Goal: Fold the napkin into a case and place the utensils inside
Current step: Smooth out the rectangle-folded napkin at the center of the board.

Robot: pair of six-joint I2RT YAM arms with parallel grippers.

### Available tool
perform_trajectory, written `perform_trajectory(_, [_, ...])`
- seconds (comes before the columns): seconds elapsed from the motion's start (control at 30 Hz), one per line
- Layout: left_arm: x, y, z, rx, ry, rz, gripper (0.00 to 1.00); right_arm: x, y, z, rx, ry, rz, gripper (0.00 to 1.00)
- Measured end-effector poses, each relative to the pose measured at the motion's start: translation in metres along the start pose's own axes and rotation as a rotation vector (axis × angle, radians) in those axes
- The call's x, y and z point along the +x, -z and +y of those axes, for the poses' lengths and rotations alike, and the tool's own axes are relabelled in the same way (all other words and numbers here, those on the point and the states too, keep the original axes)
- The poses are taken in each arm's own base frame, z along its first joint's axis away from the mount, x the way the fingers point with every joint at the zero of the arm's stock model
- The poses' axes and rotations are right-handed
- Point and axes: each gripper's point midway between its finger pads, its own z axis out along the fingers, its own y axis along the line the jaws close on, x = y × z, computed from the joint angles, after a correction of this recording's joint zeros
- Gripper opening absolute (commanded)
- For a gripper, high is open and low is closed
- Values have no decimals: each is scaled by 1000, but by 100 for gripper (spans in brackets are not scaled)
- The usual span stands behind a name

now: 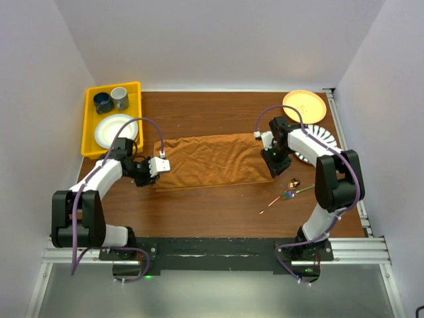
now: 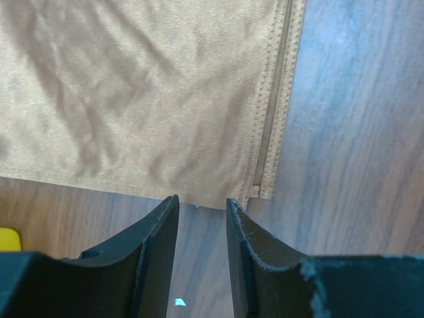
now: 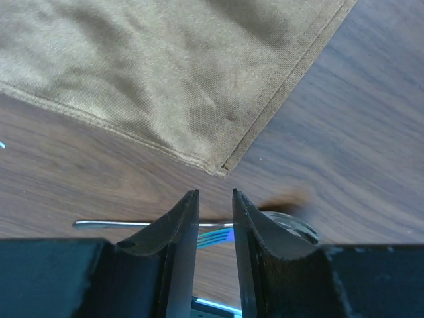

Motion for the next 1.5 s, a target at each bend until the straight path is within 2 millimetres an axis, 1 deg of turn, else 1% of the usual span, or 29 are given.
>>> perform_trajectory(0.27, [0, 1, 2, -10, -5, 4, 41, -2, -24, -4, -8, -61, 28, 31])
perform_trajectory(0.37, [0, 1, 2, -11, -5, 4, 41, -2, -28, -5, -9, -70, 32, 30])
perform_trajectory(0.4, [0, 1, 2, -11, -5, 4, 41, -2, -29, -5, -9, -72, 32, 29])
perform_trajectory(0.43, [0, 1, 3, -11, -6, 4, 41, -2, -29, -5, -8, -73, 31, 26])
perform_trajectory(0.5, [0, 1, 3, -12, -6, 5, 41, -2, -29, -5, -10, -76, 30, 22])
perform_trajectory(0.63, [1, 1, 3, -14, -7, 10, 41, -3, -29, -3, -19, -85, 28, 18])
perform_trajectory(0.8, [2, 1, 3, -15, -7, 12, 41, -3, -29, -2, -27, -90, 28, 20])
perform_trajectory(0.83, [1, 1, 3, -15, -6, 11, 42, -2, -29, -2, -28, -90, 29, 31])
perform_trajectory(0.87, [1, 1, 4, -15, -7, 11, 42, -2, -29, -2, -27, -91, 28, 36])
perform_trajectory(0.9, [1, 1, 4, -16, -7, 11, 42, -2, -28, -2, -27, -92, 28, 39])
perform_trajectory(1.0, [1, 1, 4, -18, -8, 11, 42, -2, -28, -2, -24, -98, 29, 37])
perform_trajectory(1.13, [1, 1, 5, -19, -8, 11, 42, -2, -22, -4, -6, -98, 22, 31])
perform_trajectory(1.27, [1, 1, 5, -20, -2, 11, 42, -2, -15, -3, -4, -100, 10, 29])
perform_trajectory(1.5, [1, 1, 5, -20, -1, 11, 42, -1, -15, -2, -8, -108, 15, 28])
